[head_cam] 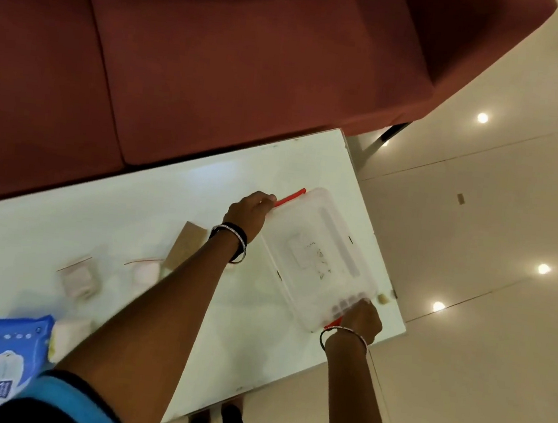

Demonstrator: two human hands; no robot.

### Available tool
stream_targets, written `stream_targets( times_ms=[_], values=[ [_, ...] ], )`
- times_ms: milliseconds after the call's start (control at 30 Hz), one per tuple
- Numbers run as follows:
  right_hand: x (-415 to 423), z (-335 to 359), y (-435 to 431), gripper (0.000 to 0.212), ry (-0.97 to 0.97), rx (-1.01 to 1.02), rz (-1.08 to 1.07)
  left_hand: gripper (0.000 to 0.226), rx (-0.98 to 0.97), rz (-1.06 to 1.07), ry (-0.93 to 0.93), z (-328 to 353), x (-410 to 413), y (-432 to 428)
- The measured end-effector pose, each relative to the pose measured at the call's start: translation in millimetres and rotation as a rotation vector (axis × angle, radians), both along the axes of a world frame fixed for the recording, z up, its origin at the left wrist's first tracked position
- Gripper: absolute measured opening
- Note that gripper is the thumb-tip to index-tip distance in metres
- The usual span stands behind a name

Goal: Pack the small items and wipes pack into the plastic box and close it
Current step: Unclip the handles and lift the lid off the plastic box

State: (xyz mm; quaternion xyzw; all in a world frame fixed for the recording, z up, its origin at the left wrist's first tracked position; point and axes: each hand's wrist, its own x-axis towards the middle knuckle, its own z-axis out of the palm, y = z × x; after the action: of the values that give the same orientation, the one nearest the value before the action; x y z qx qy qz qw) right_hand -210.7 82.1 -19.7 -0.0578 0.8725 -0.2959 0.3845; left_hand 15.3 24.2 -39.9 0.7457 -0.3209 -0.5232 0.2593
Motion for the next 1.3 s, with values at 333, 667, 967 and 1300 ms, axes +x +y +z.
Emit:
stream_targets(
  times_ms=[333,667,967,1300],
  values=[
    [-11.9,-10.4,42.4,0.033,0.008,-0.131,0.221,0.014,0.009,0.429,0.197,25.0,18.9,160.6],
    [29.6,-12.1,104.7,0.020,-0.052,-0.146,0.635,0.018,0.135,0.820,0.266,10.9,26.5,315.0],
    [89.0,-37.8,124.4,0.021,-0.065,-0.189,0.866,0.029,0.119,0.931,-0.003,-15.9,44.4,372.5],
    [121.7,-50.7,119.9,0.022,0.026,-0.306,0.960,0.037,0.104,0.643,-0.479,-26.6,64.9,366.8]
  ],
)
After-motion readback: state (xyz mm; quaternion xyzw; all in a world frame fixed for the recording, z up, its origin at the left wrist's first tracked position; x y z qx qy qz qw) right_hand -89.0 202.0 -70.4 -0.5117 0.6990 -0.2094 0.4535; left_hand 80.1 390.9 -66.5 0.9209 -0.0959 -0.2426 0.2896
